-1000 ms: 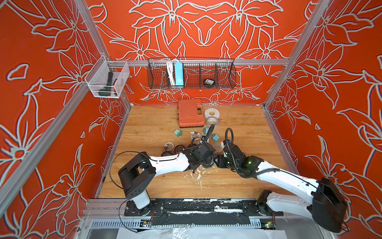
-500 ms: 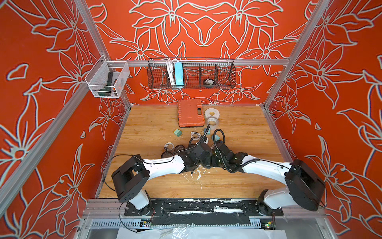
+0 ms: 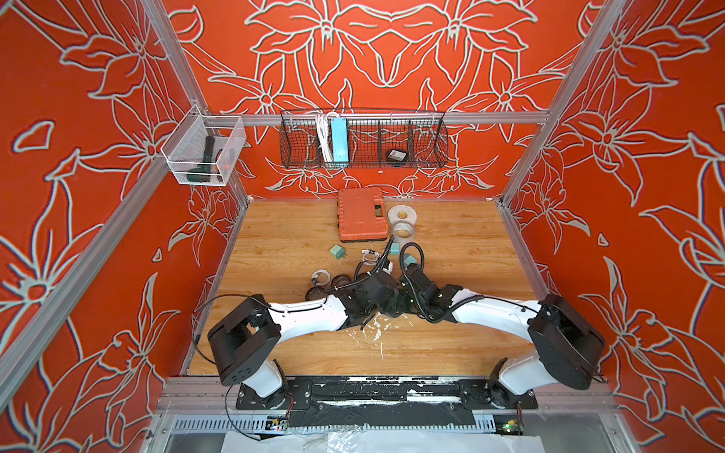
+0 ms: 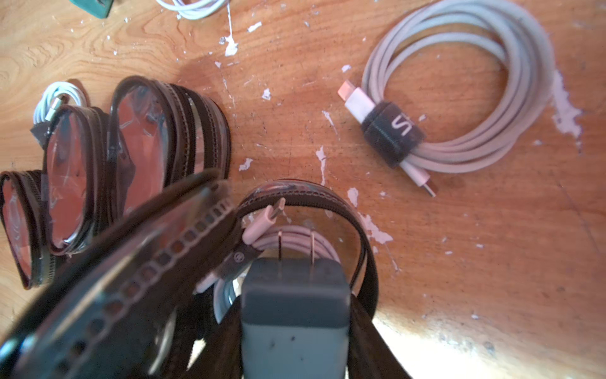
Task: Pack away charging kits
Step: Place the storage bag at the center of the board.
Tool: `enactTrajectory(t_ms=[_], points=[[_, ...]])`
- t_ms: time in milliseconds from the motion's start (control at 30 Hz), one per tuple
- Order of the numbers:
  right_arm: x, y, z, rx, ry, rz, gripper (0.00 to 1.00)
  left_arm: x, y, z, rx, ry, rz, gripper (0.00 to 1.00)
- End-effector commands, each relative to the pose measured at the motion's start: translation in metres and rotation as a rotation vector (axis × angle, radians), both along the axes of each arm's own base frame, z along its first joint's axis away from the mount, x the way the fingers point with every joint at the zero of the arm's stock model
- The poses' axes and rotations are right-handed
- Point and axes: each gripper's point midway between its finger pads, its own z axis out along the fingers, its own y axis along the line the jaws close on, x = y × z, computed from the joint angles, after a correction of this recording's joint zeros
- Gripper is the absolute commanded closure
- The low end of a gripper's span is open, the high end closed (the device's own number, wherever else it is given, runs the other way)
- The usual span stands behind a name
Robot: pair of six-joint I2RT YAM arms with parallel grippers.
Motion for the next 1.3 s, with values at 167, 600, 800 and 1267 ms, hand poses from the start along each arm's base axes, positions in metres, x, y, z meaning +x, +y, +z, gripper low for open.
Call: enactTrajectory(t_ms=[167,600,800,1267], points=[[0.003,0.022,0.015,0.097,-0.009,0.007,0.78,0.0,-0.013,0.004,-0.081,0.032,-0.041,1.0],[0.003,0.024,0.017,0.104,-0.017,0.018,0.37,0.004,-0.006,-0.001,-0.105,0.069,-0.027,1.0],[0.004,0.014,0.024,0.054,-0.025,0.007,0.37,0.005,-0.006,-0.005,-0.096,0.091,-0.036,1.0],[-0.003,-0.045,0.045,-0.062,-0.115,-0.107,0.35,-0.008,0.001,0.024,-0.161,0.012,-0.103,0.08]])
